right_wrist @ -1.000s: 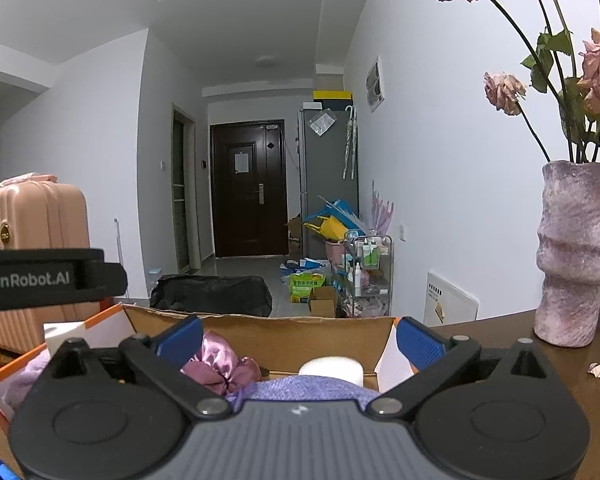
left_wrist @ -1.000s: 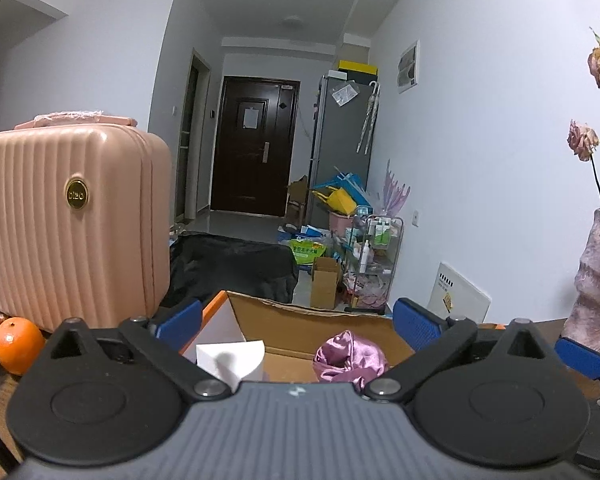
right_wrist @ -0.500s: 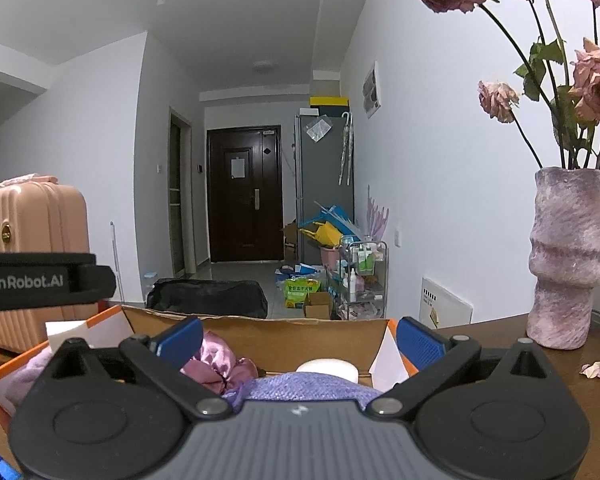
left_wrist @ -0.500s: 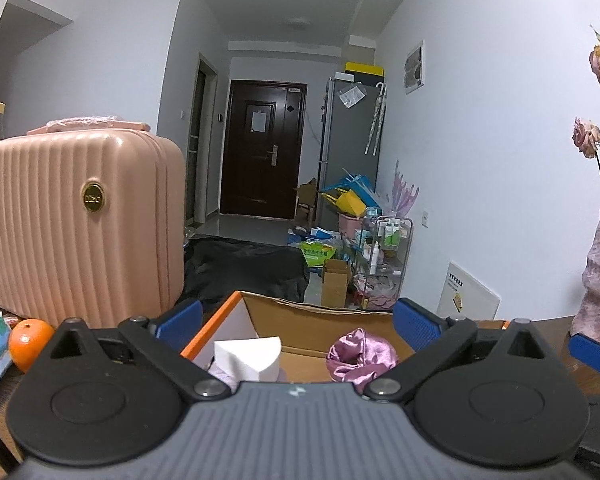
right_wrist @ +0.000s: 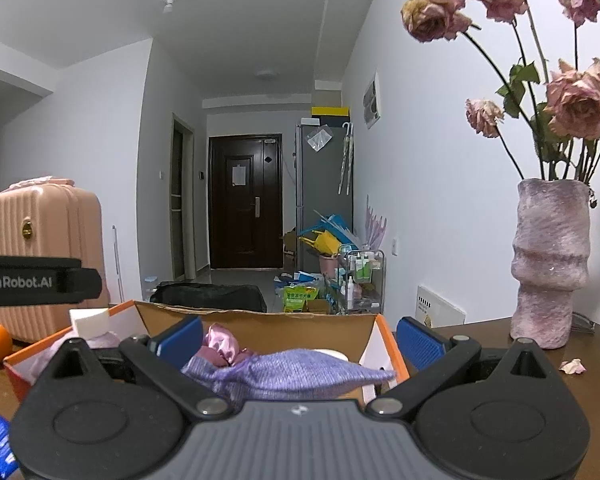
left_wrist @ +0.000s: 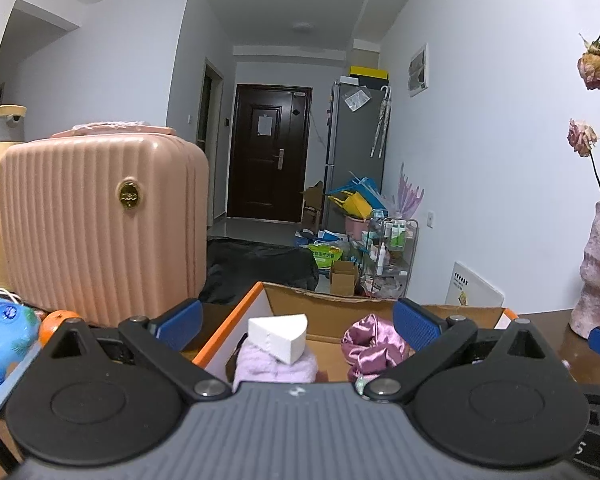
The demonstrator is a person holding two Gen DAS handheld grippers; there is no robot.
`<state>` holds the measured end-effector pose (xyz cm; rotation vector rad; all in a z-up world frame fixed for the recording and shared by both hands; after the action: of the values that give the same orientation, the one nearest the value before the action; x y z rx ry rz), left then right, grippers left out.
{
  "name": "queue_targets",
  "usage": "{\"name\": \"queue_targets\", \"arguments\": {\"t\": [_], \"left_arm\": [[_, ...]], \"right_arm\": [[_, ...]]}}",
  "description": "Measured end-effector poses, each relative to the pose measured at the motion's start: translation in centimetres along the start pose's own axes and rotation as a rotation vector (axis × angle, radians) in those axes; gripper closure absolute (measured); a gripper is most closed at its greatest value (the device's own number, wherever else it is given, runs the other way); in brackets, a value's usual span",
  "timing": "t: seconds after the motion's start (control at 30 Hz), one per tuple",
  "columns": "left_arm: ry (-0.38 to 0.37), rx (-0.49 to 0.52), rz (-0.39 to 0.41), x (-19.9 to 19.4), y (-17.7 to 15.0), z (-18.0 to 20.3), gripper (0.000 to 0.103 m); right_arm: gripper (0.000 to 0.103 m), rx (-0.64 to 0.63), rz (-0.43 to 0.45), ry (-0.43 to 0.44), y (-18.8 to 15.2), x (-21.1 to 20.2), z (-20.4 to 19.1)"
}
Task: Organize soft objects
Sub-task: 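Withdraw both tools from the box toward the light-blue plush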
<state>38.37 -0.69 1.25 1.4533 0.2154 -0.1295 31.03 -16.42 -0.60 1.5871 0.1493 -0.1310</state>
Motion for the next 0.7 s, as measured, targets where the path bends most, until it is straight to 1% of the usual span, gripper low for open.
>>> {"name": "queue_targets", "arguments": {"t": [0.4,0.7], "left_arm": [[0.003,-0.011,-0.008,-4.6,-0.9,-1.2,0.000],[0.009,-0.010,-0.035,-8.1,-2.1,-2.1,0.000]], "right_arm": [[0.000,-0.014,0.007,0.000,-0.8,-5.4,0.3],[0.000,-0.023,-0.007,-0.002,-1.6,-9.1,0.2]]}}
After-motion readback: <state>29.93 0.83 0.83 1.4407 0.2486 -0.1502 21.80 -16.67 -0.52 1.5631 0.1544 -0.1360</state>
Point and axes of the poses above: each gripper's, at about its wrist camera, not at the fingertips, and x roughly the way its jaws point, z to its right, y to its top, the point moved 2 cm from there along x, roughly the way its jaws point, and after that the axes turned 8 degrees about -y, right-handed, at the moved point
